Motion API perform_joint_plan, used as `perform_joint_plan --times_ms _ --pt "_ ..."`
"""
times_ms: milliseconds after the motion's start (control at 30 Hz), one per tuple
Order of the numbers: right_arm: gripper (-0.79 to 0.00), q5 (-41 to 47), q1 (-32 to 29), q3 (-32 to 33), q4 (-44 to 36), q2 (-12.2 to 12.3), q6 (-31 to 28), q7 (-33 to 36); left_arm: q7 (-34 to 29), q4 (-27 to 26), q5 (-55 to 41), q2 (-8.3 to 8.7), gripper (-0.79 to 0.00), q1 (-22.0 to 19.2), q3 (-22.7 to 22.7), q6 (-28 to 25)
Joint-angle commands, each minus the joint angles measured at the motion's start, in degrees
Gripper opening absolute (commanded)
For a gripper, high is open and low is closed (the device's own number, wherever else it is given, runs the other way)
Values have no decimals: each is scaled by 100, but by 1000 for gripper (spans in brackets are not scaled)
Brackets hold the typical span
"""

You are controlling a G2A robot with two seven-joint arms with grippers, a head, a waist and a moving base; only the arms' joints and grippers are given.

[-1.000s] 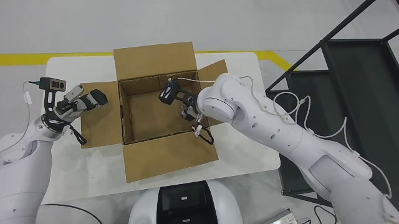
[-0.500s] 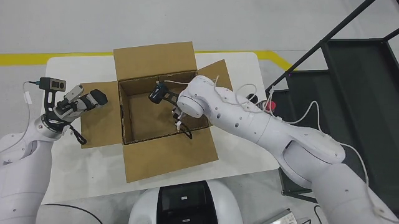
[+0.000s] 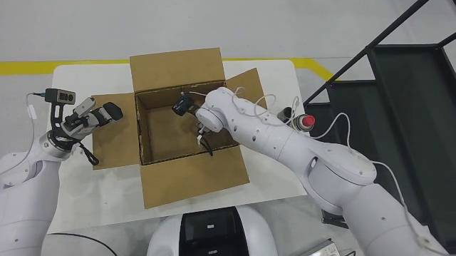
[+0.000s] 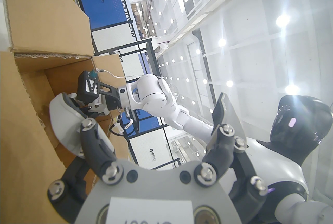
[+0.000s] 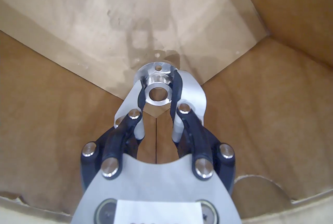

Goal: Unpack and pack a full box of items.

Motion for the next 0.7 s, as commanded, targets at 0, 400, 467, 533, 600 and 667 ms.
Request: perform_joint_plan --times_ms 0,400,467,533,600,667 --pt "0 92 2 40 115 -50 -67 -17 0 0 0 0 0 0 0 0" --pt "0 163 -35 587 -439 88 -345 235 0 0 0 0 0 0 0 0" --pt "0 52 -164 862 -920 277 -317 354 0 0 0 0 0 0 0 0" --pt "0 -70 -383 1270 -1619 521 -306 510 0 0 0 0 0 0 0 0" --pt "0 -82 -804 1856 -2439 807 -431 581 0 0 0 0 0 0 0 0" --pt "0 -320 -1301 2485 -3333 1094 -462 842 0 0 0 0 0 0 0 0"
